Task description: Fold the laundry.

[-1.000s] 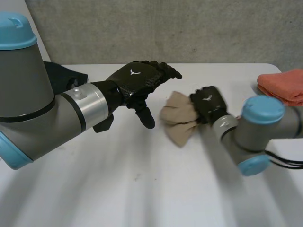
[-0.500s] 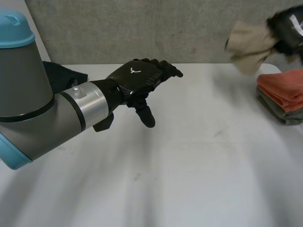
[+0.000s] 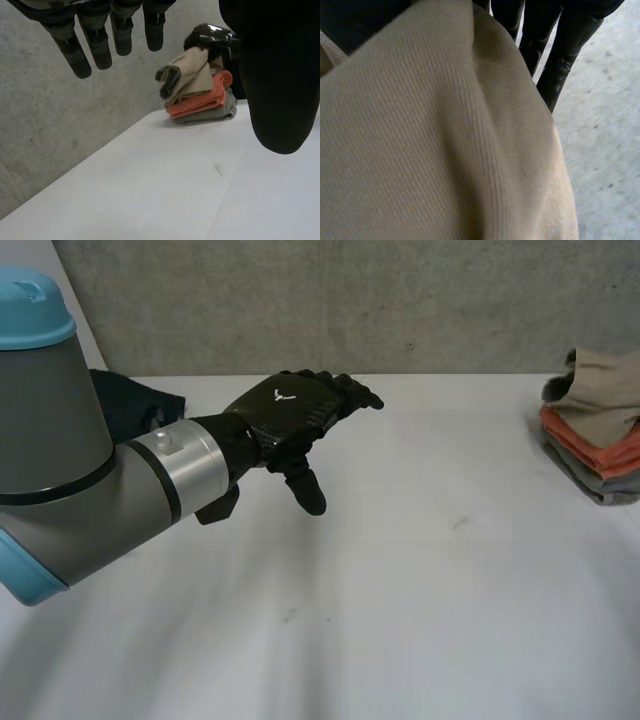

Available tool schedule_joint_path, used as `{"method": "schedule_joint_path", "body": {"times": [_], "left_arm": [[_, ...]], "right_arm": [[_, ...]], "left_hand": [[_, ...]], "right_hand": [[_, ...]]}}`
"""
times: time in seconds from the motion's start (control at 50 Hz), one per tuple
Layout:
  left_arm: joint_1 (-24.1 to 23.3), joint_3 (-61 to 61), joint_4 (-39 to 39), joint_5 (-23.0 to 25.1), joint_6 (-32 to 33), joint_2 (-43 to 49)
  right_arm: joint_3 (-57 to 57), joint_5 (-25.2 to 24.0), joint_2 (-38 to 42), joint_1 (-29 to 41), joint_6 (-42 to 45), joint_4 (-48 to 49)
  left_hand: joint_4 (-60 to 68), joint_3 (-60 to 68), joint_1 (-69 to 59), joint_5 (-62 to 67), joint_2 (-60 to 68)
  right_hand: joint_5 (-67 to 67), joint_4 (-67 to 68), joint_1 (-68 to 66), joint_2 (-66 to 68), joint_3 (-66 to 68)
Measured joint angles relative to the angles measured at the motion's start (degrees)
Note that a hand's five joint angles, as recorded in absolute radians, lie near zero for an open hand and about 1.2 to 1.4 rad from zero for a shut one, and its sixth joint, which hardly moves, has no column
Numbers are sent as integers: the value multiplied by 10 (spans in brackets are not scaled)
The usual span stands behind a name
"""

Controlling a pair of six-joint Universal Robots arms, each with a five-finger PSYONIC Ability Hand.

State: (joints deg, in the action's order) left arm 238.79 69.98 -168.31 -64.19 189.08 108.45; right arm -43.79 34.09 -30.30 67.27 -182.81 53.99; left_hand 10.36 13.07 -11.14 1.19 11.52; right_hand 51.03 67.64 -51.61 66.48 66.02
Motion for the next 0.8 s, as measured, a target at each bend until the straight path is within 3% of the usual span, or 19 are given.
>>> {"method": "schedule_joint_path", "body": {"times": [0.1,0.2,0.22,0.24,0.28,0.3,0.32,0.5,0.64,0.7,0.8], "left_arm": [[-3,4,0,-17,-1,0],[-8,5,0,-26,-1,1],[-8,4,0,-27,-1,1],[-9,4,0,-27,-1,1],[-11,2,0,-28,-1,0],[-11,2,0,-28,-1,0],[-12,1,0,-28,-1,0],[-13,-4,0,-27,0,-5],[-12,-3,0,-27,0,-15],[-11,-2,0,-26,0,-19],[-4,-1,-1,-27,-1,-35]], "right_arm": [[-18,-58,38,-20,-3,16],[-42,-86,43,-36,-6,29],[-46,-89,42,-38,-8,30],[-50,-91,40,-40,-10,32],[-61,-95,30,-46,-18,36],[-61,-95,30,-46,-18,36],[-72,-97,18,-54,-26,37],[-151,-90,-86,-126,-45,24],[-191,-76,-189,-197,-44,-39],[-192,-54,-224,-210,-42,-73],[-202,38,-317,-210,-25,-149]], "left_hand": [[0,0,0,0,0],[0,0,0,0,0],[0,0,0,0,0],[0,0,0,0,0],[0,0,0,0,0],[0,0,0,0,0],[0,0,0,0,0],[0,0,0,0,0],[0,0,0,0,0],[0,0,0,0,0],[0,0,0,0,0]], "right_hand": [[14,4,0,0,3],[4,-20,13,-22,-18],[-143,-191,141,-202,-194],[-234,-282,228,-293,-284],[-384,-445,353,-444,-435],[-384,-445,353,-444,-435],[-451,-534,397,-524,-522],[-474,-544,400,-538,-542],[-474,-544,400,-538,-542],[-474,-544,400,-538,-542],[-474,-544,400,-538,-542]]}}
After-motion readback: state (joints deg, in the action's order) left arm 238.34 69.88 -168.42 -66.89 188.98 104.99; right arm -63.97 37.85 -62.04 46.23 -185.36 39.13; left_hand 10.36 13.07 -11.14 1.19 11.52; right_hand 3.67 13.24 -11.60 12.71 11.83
